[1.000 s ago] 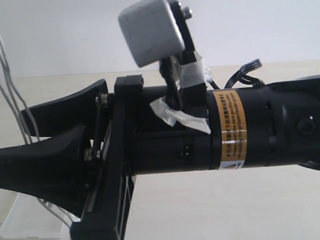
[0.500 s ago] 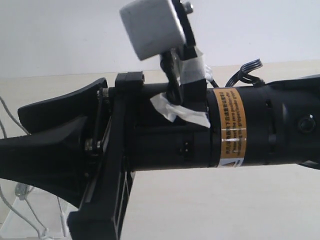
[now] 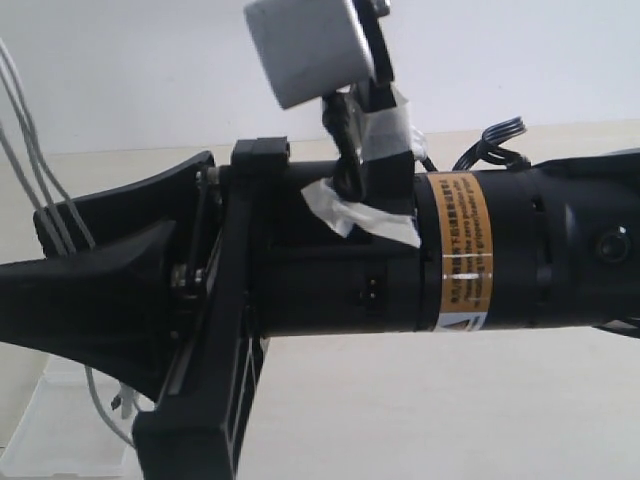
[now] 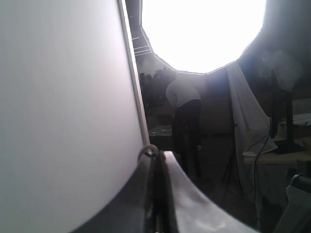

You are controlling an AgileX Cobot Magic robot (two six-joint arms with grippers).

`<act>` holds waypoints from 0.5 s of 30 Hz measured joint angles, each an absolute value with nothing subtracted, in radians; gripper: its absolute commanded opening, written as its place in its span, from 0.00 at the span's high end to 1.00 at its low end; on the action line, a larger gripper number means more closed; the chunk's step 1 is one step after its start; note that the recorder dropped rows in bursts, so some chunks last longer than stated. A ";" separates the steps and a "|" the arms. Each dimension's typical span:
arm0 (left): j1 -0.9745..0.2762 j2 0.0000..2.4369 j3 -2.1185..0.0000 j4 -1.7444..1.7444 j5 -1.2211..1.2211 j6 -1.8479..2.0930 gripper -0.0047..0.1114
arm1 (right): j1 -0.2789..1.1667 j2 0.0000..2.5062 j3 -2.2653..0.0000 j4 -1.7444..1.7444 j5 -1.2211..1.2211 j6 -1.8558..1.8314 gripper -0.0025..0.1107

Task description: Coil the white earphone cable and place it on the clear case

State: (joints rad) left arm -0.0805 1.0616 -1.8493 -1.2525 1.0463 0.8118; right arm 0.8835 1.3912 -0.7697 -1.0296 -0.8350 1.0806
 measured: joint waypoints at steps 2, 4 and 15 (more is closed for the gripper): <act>-0.081 1.062 -1.849 -1.253 1.046 0.812 0.96 | 0.883 1.391 -0.770 -1.030 -0.835 1.081 0.76; -0.081 1.062 -1.849 -1.253 1.046 0.812 0.96 | 0.883 1.391 -0.770 -1.034 -0.835 1.081 0.89; -0.081 1.044 -1.849 -1.180 1.048 0.807 0.96 | 0.883 1.391 -0.770 -1.056 -0.808 1.108 0.98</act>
